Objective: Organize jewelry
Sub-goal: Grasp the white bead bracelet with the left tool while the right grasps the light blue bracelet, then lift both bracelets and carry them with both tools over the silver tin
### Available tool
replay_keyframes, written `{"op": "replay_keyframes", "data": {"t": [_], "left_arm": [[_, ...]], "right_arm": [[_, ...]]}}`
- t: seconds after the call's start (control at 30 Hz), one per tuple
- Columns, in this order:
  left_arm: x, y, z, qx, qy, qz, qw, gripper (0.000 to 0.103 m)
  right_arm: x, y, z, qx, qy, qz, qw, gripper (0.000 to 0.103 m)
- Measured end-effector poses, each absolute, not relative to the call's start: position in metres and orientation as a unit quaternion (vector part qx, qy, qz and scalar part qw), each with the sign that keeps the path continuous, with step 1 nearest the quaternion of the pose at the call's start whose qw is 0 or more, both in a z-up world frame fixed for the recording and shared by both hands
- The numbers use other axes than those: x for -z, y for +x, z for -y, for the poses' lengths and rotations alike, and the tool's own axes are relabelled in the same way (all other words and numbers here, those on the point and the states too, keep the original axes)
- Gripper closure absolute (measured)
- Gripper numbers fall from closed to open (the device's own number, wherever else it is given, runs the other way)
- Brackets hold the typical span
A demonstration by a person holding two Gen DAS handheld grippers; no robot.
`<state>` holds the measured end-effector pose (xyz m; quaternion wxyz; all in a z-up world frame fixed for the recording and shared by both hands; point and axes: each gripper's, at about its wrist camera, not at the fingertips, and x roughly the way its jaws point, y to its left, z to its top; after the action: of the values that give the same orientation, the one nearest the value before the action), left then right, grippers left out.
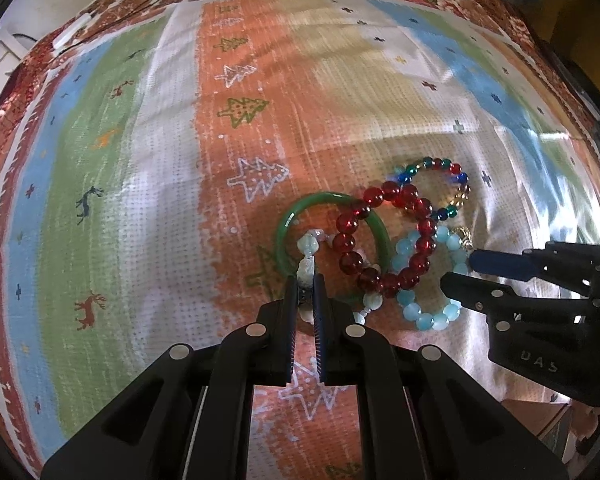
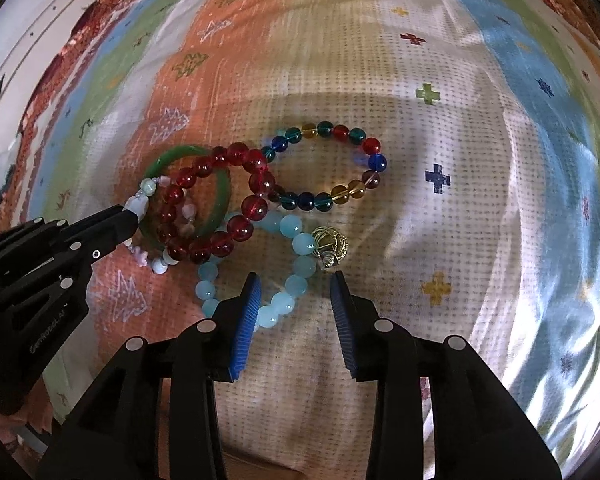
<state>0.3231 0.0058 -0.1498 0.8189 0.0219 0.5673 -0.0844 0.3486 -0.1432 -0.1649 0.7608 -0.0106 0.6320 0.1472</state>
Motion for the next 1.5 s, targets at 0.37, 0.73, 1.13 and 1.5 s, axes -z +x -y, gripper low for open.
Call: {"op": "replay_keyframes", "data": {"t": [0.37, 0.73, 1.13, 1.5], "left_arm": [[0.146, 0.321, -0.005, 0.094, 0.019, -0.563, 0.821, 0.096], [0.115, 0.313, -0.012, 0.098, -0.002, -0.539, 0.837, 0.096], [0.081, 0.288, -0.033, 0.081, -0.029, -0.51, 0.856, 0.096], [0.066, 0.27, -0.032, 0.088, -0.036, -0.501, 0.86, 0.096]], "right_arm": [[0.165, 0.351, 0.153, -0.144, -0.009, -0.628, 0.765, 0.091], [0.123, 0.324, 0.165, -0.168, -0.029, -0.579, 0.797, 0.091], [0.09, 0.304, 0.167, -0.164, -0.045, -0.543, 0.822, 0.091], [0.078, 0.286, 0.171, -0.173, -0.041, -0.531, 0.828, 0.091]]}}
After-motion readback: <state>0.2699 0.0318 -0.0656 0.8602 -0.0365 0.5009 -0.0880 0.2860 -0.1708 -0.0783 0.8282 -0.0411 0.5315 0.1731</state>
